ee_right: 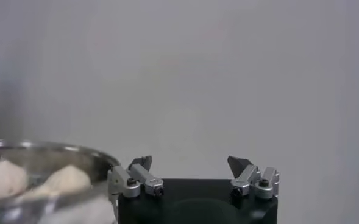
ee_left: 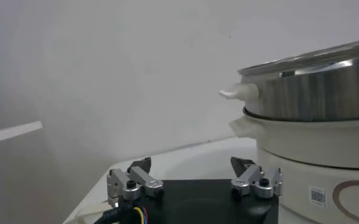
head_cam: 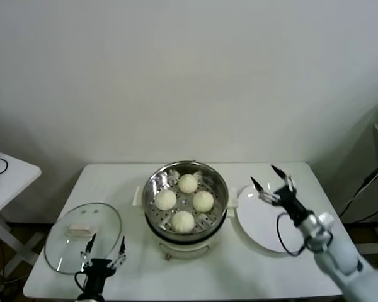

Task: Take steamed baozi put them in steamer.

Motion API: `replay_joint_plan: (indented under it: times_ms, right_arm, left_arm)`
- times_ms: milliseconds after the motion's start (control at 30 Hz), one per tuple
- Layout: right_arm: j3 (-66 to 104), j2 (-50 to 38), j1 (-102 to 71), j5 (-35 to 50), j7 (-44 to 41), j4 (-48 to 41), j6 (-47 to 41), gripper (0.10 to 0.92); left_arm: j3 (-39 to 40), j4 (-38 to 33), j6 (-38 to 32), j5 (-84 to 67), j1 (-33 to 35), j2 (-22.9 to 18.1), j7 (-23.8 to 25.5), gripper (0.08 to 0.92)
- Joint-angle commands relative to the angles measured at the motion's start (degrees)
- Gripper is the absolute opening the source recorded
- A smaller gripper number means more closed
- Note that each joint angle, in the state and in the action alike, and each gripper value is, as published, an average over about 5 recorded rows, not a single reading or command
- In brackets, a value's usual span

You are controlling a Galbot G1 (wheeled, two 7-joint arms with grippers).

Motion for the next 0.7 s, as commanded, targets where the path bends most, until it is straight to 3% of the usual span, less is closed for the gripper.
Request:
replay_joint_plan:
  times_ms: [33,700]
  right_arm:
    - [19.2,14.5,-34.1,-1.5,0.7,-0.1,15.5,0.823]
    - [17.0,18.2,-33.5,-1.2,0.8,0.9,15.5,0.823]
  left_arm:
    - [0.0,0.0,-0.2,-0.2,0.0,-0.1,-0.1,0.823]
    - [0.0,-0.9,0.3,-0.7,-0.5,-0.2,0.2,0.823]
